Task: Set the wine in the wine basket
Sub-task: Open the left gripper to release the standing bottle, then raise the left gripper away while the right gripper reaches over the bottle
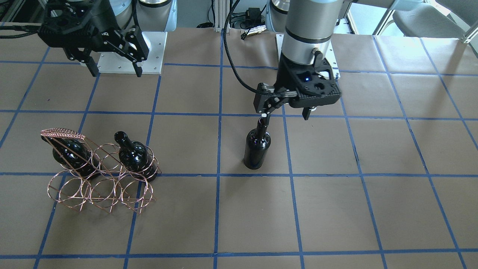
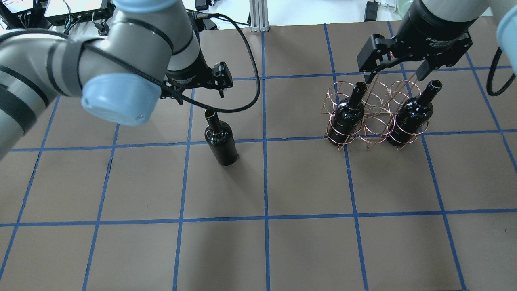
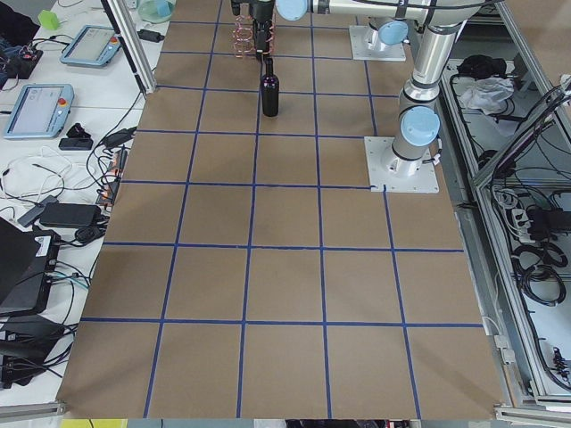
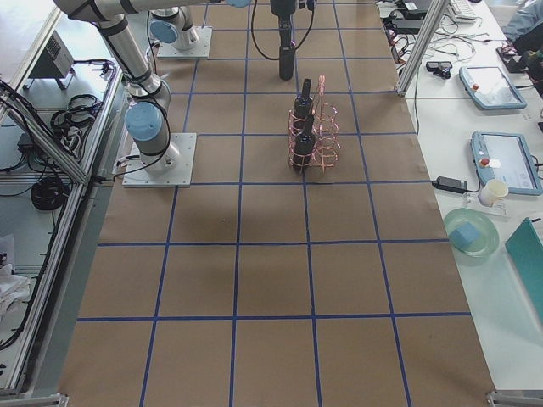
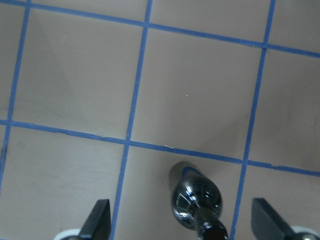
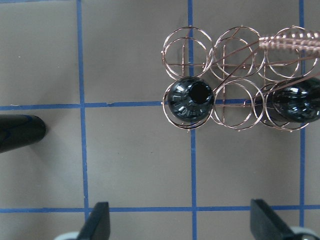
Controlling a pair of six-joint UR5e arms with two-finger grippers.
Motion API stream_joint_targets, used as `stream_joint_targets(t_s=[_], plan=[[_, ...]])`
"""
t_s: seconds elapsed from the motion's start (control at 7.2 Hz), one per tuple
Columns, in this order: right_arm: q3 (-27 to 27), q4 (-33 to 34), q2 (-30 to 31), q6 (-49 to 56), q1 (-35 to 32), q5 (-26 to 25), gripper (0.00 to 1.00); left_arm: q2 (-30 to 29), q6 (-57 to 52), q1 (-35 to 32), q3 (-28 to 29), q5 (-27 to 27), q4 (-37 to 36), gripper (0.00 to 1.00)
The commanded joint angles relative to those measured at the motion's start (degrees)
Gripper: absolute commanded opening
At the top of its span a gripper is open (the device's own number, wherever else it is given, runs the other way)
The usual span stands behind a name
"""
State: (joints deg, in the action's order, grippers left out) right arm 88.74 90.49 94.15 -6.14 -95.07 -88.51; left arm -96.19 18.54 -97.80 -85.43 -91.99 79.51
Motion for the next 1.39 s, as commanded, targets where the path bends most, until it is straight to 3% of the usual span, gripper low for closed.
stream_joint_targets(t_s=[0.0, 0.28, 0.42, 0.69, 0.97, 1.11, 1.25], plan=[[-0.5, 1.9, -2.8, -10.3, -8.3, -1.2, 1.00, -0.1, -12.3, 12.0, 2.1, 8.1, 1.6, 1.00], [-2.1, 9.0, -8.9, -22.1, -17.1, -1.3, 1.00, -0.8, -21.4, 22.8, 1.8, 11.0, 2.0, 1.00], [-6.7, 9.4, -13.4, -28.5, -20.3, -1.2, 1.00, -0.9, -23.7, 25.1, 1.8, 10.7, 2.6, 1.00], [-14.4, 10.2, -21.8, -35.7, -26.5, -1.4, 1.00, -0.8, -23.7, 26.3, 1.8, 10.7, 3.5, 1.00], [-14.1, 12.8, -25.0, -39.3, -28.0, -4.6, 1.00, -1.2, -23.8, 26.3, 1.0, 8.9, 5.5, 1.00], [-13.8, 12.8, -25.9, -39.3, -28.1, -4.7, 1.00, -0.5, -23.9, 26.1, 0.5, 3.0, 5.7, 1.00], [-13.6, 13.6, -27.3, -39.3, -28.1, -4.2, 1.00, -0.3, -24.2, 26.1, 0.0, 2.1, 5.5, 1.00]])
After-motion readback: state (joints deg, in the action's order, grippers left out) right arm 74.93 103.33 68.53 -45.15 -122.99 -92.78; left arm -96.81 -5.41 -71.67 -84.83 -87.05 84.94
